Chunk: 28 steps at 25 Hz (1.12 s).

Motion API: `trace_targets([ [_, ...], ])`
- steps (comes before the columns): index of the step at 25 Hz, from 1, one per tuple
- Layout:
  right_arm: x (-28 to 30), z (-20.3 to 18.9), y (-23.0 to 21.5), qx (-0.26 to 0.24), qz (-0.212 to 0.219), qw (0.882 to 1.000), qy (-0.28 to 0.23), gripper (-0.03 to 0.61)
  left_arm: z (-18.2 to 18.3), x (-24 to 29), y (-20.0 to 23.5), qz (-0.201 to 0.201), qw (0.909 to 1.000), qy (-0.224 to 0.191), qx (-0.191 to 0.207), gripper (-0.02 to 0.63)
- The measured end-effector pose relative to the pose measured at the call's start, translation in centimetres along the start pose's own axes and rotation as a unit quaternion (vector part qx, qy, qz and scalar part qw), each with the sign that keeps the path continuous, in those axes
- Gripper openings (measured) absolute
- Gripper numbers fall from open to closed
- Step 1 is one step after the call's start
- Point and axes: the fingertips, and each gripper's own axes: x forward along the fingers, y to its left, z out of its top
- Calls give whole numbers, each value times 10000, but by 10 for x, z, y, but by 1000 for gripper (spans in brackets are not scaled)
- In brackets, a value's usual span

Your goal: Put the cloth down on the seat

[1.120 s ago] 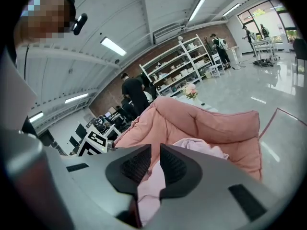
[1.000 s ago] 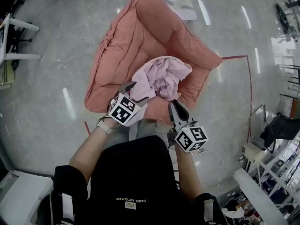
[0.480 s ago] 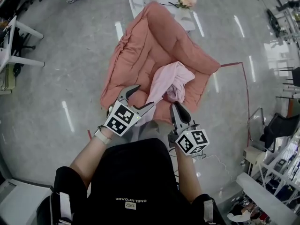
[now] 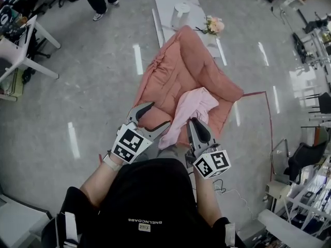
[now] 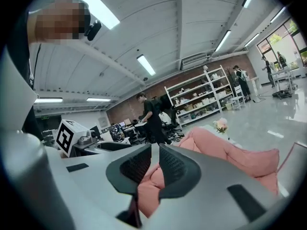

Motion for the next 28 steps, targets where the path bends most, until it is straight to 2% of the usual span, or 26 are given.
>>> trace_targets([
  [7,22,25,56,-425,752,9961,-164,67,39,-67,15,406,9962,-765,26,336],
  [11,35,38,87,-630,1229,9902,-212,67,54,-100,31,827,9895,-1181,-94,324],
  [13,42,44,104,-742,1463,9862,-236,67,56,-120,40,1079,9842,-1390,-189,296],
  [16,52,48,131,-941,1788,9790,-260,67,53,-152,55,1573,9741,-1608,-242,216],
  [21,61,50,172,-1193,2352,9643,-255,67,47,-200,72,2368,9507,-1958,-424,108],
  [24,65,45,192,-1337,2579,9567,-192,67,37,-222,79,2638,9387,-2121,-657,50],
  [28,66,39,207,-1379,2777,9507,-101,67,28,-241,79,2881,9297,-2173,-735,23],
])
